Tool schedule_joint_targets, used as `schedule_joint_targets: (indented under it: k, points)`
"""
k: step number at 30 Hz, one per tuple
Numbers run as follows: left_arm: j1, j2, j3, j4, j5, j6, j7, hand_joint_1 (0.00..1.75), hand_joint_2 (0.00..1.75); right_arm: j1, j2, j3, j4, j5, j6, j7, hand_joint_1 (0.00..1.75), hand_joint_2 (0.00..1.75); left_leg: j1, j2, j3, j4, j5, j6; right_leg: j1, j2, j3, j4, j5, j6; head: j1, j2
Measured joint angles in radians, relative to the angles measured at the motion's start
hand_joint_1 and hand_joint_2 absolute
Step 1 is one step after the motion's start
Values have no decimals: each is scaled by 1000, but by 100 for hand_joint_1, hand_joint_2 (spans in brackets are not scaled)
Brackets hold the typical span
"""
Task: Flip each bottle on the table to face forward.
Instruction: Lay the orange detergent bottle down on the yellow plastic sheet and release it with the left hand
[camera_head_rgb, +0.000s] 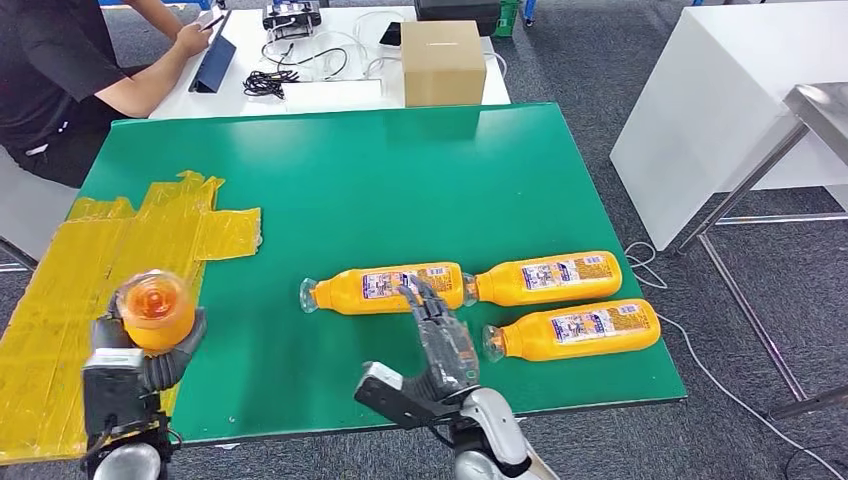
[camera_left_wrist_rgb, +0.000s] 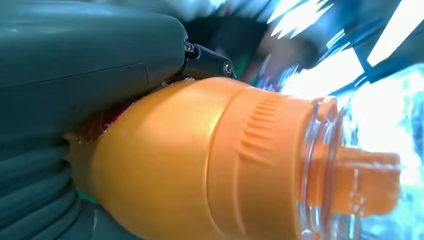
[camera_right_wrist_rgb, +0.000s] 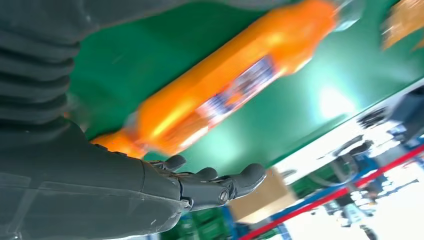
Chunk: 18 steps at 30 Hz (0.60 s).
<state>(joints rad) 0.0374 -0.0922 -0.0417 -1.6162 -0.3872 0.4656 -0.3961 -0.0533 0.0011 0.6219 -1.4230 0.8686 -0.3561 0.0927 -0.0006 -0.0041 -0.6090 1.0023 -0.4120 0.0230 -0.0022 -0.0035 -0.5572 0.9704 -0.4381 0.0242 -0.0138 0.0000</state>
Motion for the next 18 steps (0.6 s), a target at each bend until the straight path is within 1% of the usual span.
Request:
schedule_joint_targets:
  k: [1, 3, 6, 10, 12, 14, 16, 18]
  points:
    - [-11, 7, 6, 0, -88, 34, 9, 175, 175, 12, -11, -29, -30, 4, 19, -1, 0, 0, 0, 0, 0, 0, 0, 0, 0, 0, 0, 0, 0, 0, 0, 0]
    - [-28, 20, 12, 2, -216, 72, 32, 175, 175, 25, -24, -77, -74, 11, 50, -6, 0, 0, 0, 1, 1, 0, 0, 0, 0, 0, 0, 0, 0, 0, 0, 0]
    - [-44, 35, 13, 8, -395, 119, 75, 175, 175, 30, -33, -118, -109, 21, 78, -10, 0, 0, 0, 1, 1, 0, 0, 0, 0, 0, 0, 0, 0, 0, 0, 0]
    - [-69, 55, 0, 46, -646, 169, 156, 175, 175, 20, -41, -142, -125, 30, 110, 0, 0, 175, 0, 1, 1, 0, 0, 0, 0, 0, 0, 0, 0, 0, 0, 0]
    - [-88, 68, -14, 85, -748, 172, 203, 175, 175, 11, -45, -149, -127, 33, 129, 7, 0, 175, 0, 1, 1, 0, 0, 0, 0, 0, 0, 0, 0, 0, 0, 0]
    - [-113, 80, -33, 142, -823, 154, 251, 175, 175, 0, -48, -154, -127, 37, 151, 14, 0, 175, 0, 1, 1, 0, 0, 0, 0, 0, 0, 0, 0, 0, 0, 0]
    - [-142, 92, -52, 210, -866, 131, 289, 175, 175, -13, -50, -156, -126, 40, 169, 20, 0, 175, 0, 1, 1, 0, 1, 0, 0, 0, 0, 0, 1, 0, 0, 0]
    - [-168, 101, -67, 277, -885, 122, 310, 175, 175, -24, -50, -156, -124, 41, 178, 23, 0, 175, 0, 1, 1, 0, 1, 0, 0, 0, 0, 0, 1, 1, 0, 0]
